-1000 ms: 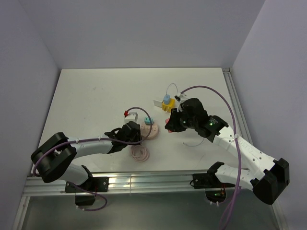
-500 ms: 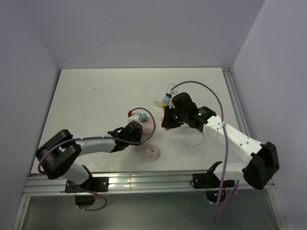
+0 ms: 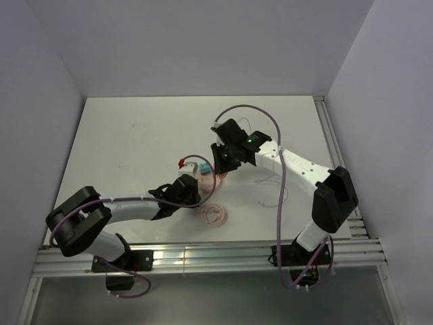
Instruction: Insert the plug
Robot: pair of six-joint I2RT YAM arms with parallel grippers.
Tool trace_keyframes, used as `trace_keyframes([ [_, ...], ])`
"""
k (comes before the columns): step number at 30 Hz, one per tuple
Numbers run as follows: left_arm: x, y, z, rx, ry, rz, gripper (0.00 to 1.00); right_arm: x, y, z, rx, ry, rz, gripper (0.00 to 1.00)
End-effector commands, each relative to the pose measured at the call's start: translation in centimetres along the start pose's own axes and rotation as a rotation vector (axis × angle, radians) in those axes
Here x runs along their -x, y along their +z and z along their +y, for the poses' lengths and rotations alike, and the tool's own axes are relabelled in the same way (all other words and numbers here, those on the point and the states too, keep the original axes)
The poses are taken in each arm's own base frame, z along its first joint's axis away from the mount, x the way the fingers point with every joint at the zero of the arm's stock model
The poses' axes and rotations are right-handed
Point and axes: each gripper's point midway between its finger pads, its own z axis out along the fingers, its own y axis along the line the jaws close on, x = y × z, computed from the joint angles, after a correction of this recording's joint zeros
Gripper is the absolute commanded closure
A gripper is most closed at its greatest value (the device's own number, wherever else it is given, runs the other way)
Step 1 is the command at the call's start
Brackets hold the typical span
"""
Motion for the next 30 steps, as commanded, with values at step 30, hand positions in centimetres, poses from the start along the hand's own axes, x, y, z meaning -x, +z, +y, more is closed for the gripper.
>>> trace_keyframes([
  [30,-2.4,-2.3,-1.7,-0.181,-0.169,0.02,1.0,-2.0,7.4,2.7,-0.098,-0.027,0.129,1.0],
])
